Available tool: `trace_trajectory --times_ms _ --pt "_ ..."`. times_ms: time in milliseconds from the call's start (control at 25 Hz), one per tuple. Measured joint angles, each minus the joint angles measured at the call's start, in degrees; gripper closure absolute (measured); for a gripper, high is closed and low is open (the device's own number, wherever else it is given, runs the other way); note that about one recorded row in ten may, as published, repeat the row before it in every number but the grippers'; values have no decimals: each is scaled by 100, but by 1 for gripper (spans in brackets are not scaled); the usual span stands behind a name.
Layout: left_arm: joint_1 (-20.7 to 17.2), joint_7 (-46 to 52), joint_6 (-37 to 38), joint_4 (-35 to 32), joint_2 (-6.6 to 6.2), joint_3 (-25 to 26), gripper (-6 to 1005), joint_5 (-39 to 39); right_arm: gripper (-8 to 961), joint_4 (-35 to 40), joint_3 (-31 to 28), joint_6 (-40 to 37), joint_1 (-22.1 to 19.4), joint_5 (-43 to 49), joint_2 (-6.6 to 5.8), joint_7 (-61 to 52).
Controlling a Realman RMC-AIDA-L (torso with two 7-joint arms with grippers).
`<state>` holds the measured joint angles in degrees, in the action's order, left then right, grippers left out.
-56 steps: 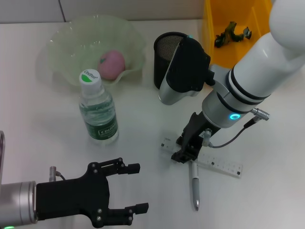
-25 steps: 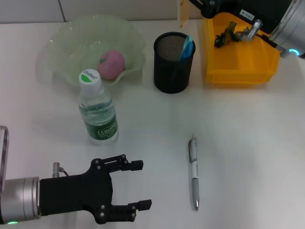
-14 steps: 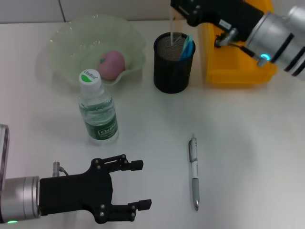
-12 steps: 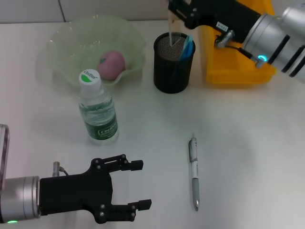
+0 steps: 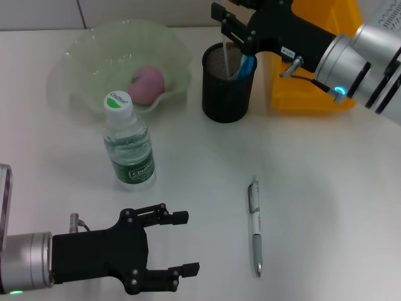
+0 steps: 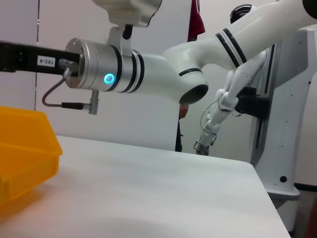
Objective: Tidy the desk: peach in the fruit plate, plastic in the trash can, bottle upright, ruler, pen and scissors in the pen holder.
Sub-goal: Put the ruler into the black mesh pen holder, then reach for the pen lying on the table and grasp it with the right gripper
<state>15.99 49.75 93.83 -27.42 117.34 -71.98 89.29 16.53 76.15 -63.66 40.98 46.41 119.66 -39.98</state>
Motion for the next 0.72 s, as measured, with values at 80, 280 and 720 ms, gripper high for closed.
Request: trace_trajectory --times_ms 80,280,720 --pt "-5 0 -1 0 0 0 202 0 540 -12 0 2 -18 0 4 6" --pt "-9 0 -2 0 -4 0 202 -1 536 11 -21 -26 -146 -9 15 132" --pt "-12 0 31 0 -19 0 202 1 252 2201 -1 -432 -1447 533 -39 -1684"
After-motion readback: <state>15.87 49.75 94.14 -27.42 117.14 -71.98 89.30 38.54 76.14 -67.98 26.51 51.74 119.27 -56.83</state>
